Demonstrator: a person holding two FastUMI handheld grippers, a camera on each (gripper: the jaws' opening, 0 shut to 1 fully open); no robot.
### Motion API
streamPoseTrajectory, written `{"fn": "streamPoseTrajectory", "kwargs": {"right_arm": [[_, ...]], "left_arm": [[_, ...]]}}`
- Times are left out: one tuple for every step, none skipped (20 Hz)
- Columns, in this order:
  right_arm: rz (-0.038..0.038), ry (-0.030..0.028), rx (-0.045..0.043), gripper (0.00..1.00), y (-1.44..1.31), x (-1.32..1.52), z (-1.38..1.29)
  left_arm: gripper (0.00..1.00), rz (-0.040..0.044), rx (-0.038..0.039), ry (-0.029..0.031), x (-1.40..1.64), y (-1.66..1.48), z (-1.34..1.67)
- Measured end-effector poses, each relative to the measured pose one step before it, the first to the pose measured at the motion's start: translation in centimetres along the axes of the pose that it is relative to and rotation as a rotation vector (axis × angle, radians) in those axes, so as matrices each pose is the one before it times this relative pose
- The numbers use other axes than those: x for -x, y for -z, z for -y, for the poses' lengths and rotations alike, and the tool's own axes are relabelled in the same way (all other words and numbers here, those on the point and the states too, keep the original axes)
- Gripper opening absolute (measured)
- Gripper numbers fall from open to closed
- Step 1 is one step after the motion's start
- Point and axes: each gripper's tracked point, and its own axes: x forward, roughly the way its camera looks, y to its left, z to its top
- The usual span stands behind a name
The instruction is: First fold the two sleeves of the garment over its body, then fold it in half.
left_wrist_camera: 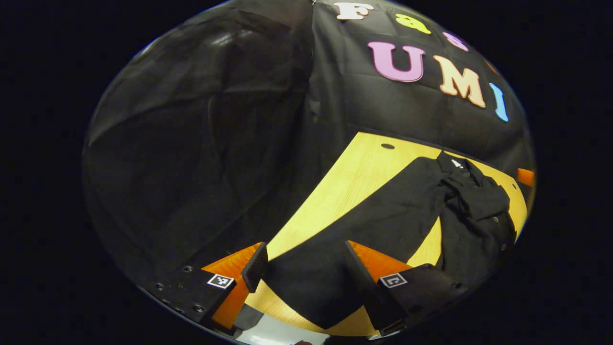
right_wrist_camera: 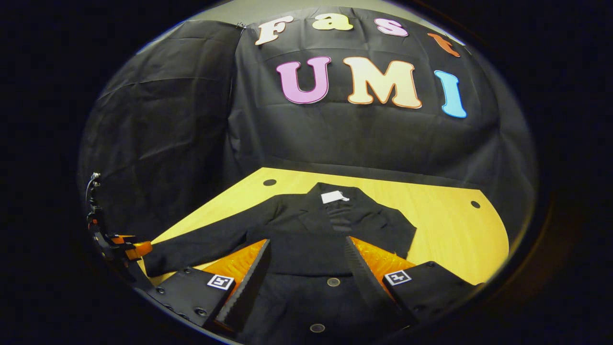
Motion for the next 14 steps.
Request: {"fn": "streamPoseTrajectory", "kwargs": {"right_arm": [[0.00038, 0.00766, 0.00049, 0.98, 0.208, 0.396, 0.500], [0.00367, 0.00884, 0.00008, 0.98, 0.050, 0.399, 0.583], [0.00408, 0.00915, -0.00266, 0.98, 0.096, 0.497, 0.538], [0.00335, 0.00636, -0.00501, 0.98, 0.029, 0.478, 0.424], [0.00299, 0.00392, -0.00435, 0.98, 0.173, 0.415, 0.497], [0.00235, 0.00387, -0.00334, 0.98, 0.162, 0.345, 0.513], [-0.00102, 0.00476, -0.00256, 0.98, 0.377, 0.312, 0.460], [-0.00182, 0.00394, -0.00251, 0.98, 0.273, 0.284, 0.452], [-0.00525, 0.00346, -0.00532, 0.98, 0.432, 0.224, 0.427], [-0.00286, -0.00339, -0.00744, 0.98, 0.265, 0.343, 0.214], [-0.00053, -0.00292, -0.00710, 0.98, 0.269, 0.361, 0.158], [0.00106, -0.00254, -0.00399, 0.98, 0.329, 0.446, 0.209], [0.00365, -0.00190, -0.00045, 0.98, 0.159, 0.259, 0.106], [0.00205, -0.00385, -0.00147, 0.98, 0.148, 0.253, 0.104]], "left_arm": [[0.95, -0.04640, 0.01146, -0.00149, -0.030, 1.135, 0.134], [0.95, -0.03126, 0.00694, -0.00338, -0.034, 1.138, 0.041], [0.95, -0.02110, 0.00681, 0.00198, -0.152, 0.662, 0.130], [0.96, -0.02751, 0.00913, 0.00396, -0.076, 0.879, 0.154], [0.96, -0.00657, -0.00770, -0.00939, 0.198, 0.284, 0.005], [0.98, 0.03756, -0.03658, -0.00342, -0.303, -0.499, -0.210], [0.98, 0.00786, -0.01123, -0.00140, -0.254, 0.084, -0.110], [0.96, 0.00697, 0.01267, 0.00535, 0.255, 0.071, 0.310], [0.94, 0.00864, 0.00990, -0.00326, -0.211, -0.191, 0.219], [0.75, 0.00048, 0.00561, -0.00285, 0.285, 0.041, 0.265], [0.55, 0.01170, -0.00223, 0.01660, 0.244, -0.085, 0.372], [0.36, 0.00448, -0.00558, 0.01450, -0.041, 0.053, 0.188], [0.17, 0.00411, -0.00869, -0.00612, -0.458, -0.013, -0.273], [0.11, -0.00312, -0.00105, -0.00650, 0.048, -0.137, -0.106]]}}
